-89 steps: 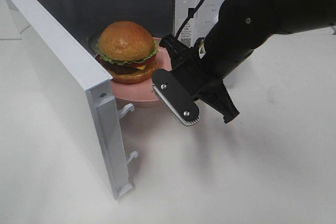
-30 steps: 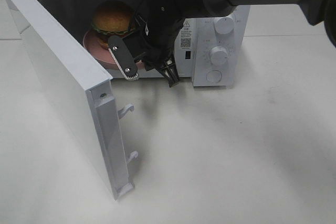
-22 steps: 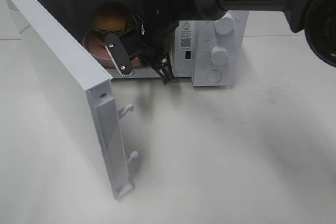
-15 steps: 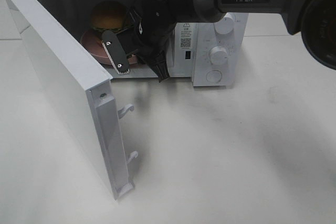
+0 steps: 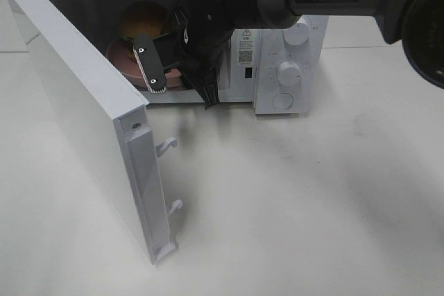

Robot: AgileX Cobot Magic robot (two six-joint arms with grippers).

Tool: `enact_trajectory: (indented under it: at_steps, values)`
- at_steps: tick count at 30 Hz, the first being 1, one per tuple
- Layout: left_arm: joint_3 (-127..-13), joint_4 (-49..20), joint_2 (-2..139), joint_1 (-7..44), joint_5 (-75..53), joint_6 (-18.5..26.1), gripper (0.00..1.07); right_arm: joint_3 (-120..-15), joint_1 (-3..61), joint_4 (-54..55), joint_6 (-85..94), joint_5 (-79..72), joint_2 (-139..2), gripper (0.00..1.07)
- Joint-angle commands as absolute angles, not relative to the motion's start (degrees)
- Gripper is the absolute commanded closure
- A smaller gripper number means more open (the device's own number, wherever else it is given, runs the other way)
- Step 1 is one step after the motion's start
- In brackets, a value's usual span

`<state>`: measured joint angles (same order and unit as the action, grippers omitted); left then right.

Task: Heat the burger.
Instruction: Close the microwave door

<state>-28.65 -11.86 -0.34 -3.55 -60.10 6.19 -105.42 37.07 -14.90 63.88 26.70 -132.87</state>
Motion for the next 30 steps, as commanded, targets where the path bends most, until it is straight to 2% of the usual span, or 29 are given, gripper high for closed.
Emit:
enact_trajectory:
  at_steps: [1, 3, 6, 7, 9, 11, 30]
  values:
    - [-28.53, -12.03, -1.72, -3.84, -59.30, 5.96, 0.04, -103.71, 36.90, -14.32, 63.14, 26.87, -131.32, 0.56]
    - [-28.53, -12.03, -1.72, -3.84, -59.30, 5.96, 0.04, -100.73, 36.90, -12.95, 62.45, 25.73, -129.43, 0.47]
    - [-28.53, -12.03, -1.72, -3.84, -59.30, 5.96, 0.04, -99.92, 36.90, -12.89, 62.28, 25.04, -128.74, 0.45]
    - [-28.53, -12.03, -1.72, -3.84, -59.30, 5.96, 0.04, -98.32, 36.90, -12.89, 61.59, 23.78, -127.54, 0.39]
    - [-28.53, -12.03, -1.72, -3.84, -59.30, 5.96, 0.04, -97.52, 36.90, -12.89, 60.91, 23.09, -126.97, 0.37]
    - [-28.53, -12.03, -1.72, -3.84, -59.30, 5.96, 0.04, -94.19, 36.90, -12.95, 58.38, 21.37, -124.85, 0.30]
    - [-28.53, -12.03, -1.72, -3.84, -59.30, 5.96, 0.04, -79.18, 36.90, -13.12, 56.61, 19.19, -113.79, 0.31]
